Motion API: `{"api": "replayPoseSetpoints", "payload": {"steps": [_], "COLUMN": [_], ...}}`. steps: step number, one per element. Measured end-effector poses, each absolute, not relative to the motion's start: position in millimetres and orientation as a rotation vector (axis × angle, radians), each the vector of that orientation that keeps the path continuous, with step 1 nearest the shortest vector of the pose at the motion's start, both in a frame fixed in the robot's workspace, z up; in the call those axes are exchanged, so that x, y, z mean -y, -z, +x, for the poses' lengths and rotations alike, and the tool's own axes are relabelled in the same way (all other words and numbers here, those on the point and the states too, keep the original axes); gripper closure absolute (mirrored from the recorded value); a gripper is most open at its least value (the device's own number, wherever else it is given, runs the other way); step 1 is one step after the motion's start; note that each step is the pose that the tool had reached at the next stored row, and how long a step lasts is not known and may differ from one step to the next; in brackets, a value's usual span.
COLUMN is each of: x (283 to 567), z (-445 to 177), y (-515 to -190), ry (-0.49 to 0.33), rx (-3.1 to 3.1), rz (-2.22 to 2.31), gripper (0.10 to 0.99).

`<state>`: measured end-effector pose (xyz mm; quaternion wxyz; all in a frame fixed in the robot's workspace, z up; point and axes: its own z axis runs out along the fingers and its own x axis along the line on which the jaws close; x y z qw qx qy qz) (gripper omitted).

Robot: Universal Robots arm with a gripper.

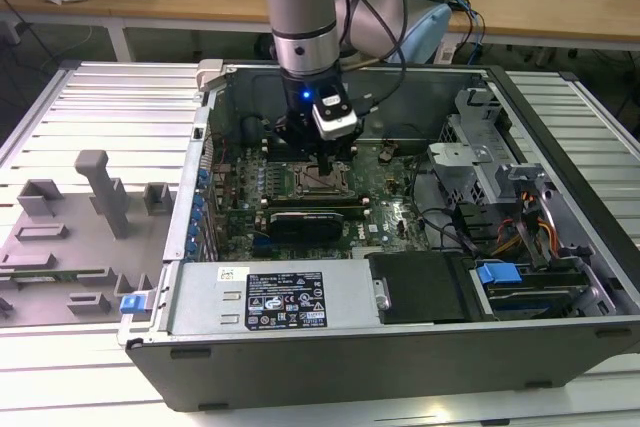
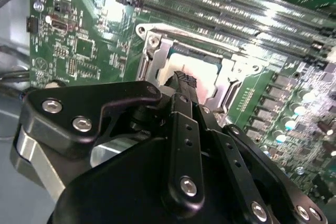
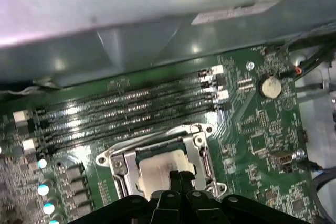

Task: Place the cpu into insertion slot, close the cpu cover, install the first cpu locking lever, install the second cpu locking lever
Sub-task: 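Install the first cpu locking lever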

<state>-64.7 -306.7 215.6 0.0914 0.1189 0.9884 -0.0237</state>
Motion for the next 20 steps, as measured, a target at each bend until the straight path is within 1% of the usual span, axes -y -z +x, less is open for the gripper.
{"api": "replayPoseSetpoints", "payload": {"steps": [16, 20], "x": [307.1, 307.1], "z": [-58.8, -58.4], "y": [-213.2, -222.0], "ry": [0.090, 0.088], "rx": [-3.030, -3.032], "rz": [0.355, 0.330], "gripper": [0.980, 0.980]}}
